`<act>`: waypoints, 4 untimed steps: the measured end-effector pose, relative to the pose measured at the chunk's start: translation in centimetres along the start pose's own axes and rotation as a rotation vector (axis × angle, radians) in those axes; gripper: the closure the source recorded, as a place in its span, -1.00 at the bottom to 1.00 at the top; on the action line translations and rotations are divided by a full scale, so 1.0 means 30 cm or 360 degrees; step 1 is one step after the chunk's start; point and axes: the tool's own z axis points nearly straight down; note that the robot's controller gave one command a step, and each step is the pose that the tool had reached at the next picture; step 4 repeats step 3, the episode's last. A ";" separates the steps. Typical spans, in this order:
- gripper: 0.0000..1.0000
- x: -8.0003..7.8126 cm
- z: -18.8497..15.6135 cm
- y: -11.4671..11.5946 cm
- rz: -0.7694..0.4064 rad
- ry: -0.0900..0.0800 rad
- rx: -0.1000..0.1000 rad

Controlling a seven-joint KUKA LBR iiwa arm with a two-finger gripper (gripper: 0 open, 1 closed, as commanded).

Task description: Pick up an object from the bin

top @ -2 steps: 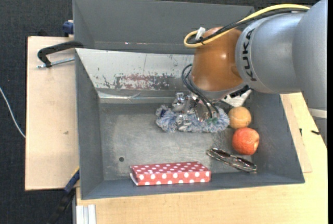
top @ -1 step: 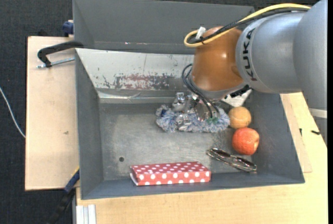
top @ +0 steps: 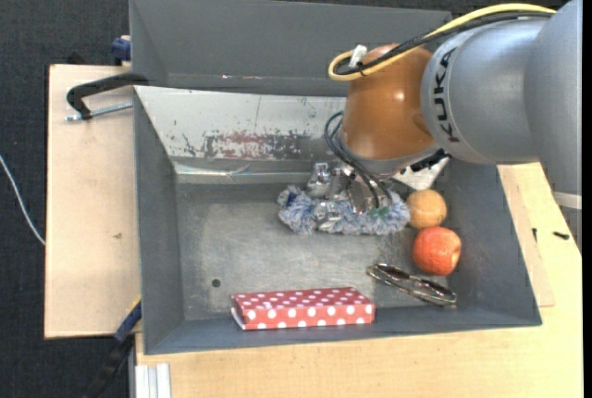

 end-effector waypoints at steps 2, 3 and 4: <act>1.00 0.006 -0.107 0.001 0.0000 0.0012 0.0001; 1.00 0.001 -0.180 0.001 0.0000 0.0005 0.0001; 1.00 0.001 -0.180 0.001 0.0000 0.0005 0.0001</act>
Offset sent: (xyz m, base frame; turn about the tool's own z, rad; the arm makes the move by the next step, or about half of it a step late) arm 0.0001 -0.0001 0.0112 0.0000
